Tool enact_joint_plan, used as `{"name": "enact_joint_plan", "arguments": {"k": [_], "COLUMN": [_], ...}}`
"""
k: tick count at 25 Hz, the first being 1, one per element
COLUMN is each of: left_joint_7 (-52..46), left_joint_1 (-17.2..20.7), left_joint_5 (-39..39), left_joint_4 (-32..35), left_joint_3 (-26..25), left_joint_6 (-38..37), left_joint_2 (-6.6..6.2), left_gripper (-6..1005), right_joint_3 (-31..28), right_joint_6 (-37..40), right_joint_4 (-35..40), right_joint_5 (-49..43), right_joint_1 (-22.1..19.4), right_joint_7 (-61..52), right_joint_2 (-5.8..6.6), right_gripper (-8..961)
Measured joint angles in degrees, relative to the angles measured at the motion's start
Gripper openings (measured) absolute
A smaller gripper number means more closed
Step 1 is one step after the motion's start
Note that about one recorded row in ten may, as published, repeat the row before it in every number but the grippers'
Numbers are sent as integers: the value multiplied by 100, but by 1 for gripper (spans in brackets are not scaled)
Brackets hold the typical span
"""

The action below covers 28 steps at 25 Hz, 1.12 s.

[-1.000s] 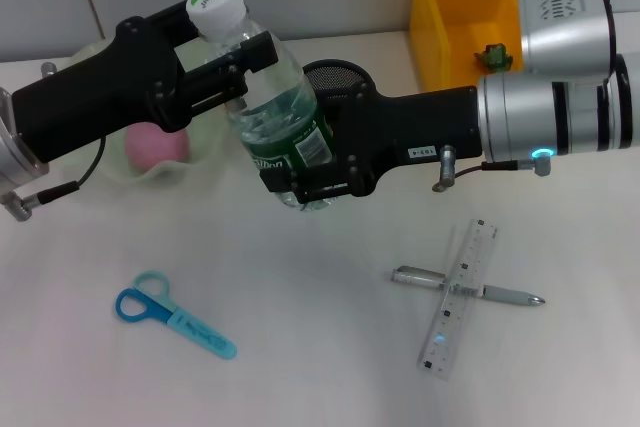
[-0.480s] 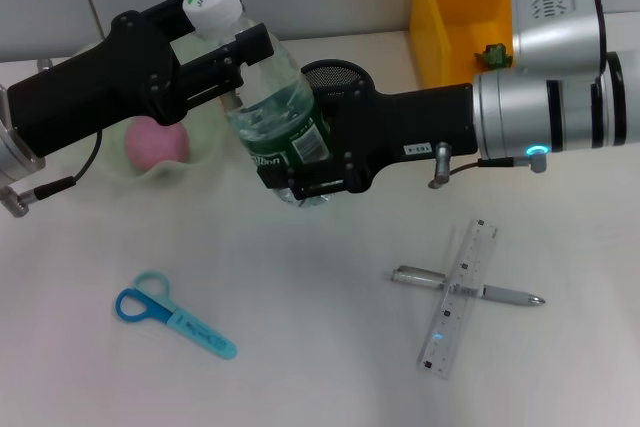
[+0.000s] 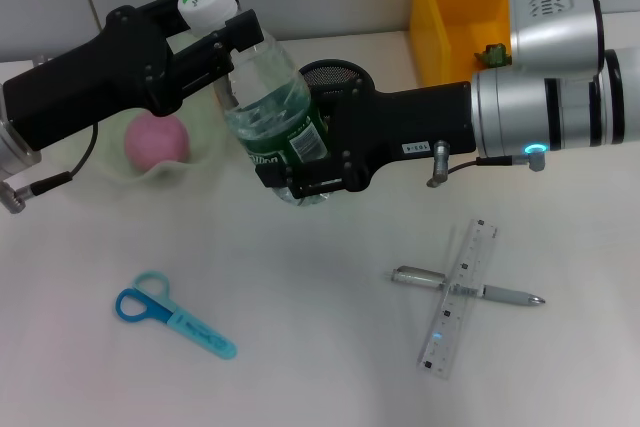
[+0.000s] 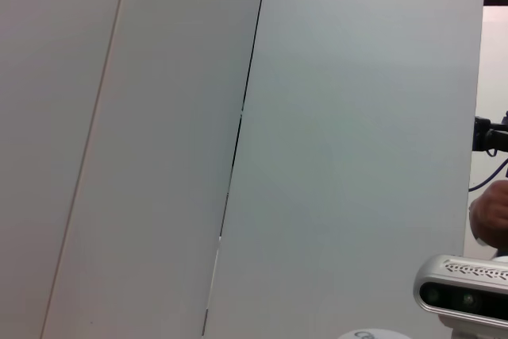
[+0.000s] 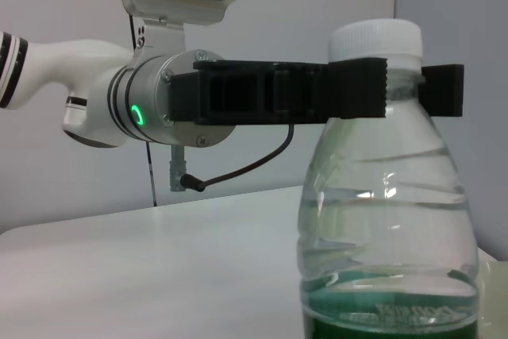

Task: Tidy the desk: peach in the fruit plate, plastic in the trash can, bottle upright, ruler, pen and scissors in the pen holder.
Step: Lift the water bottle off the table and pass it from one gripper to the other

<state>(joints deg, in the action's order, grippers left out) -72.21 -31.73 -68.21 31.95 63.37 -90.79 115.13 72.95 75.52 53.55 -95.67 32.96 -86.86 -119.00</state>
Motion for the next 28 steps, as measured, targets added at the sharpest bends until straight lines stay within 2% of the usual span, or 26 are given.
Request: {"name": "enact_joint_plan", "arguments": {"k": [28], "left_joint_7": [-165], "left_joint_1": [2], "left_joint_5": [-7], "left_joint_4": [58], "left_joint_3": [-1], "left_joint_6": [9], "left_joint_2": [1], "left_gripper": [453], "right_joint_3": [52], "right_joint_6": [-12], "right_joint_4": [-3], "right_joint_5": [8], "right_joint_1": [14], "right_joint_7": [25], "right_joint_2": [-9], "right_gripper": [745]}}
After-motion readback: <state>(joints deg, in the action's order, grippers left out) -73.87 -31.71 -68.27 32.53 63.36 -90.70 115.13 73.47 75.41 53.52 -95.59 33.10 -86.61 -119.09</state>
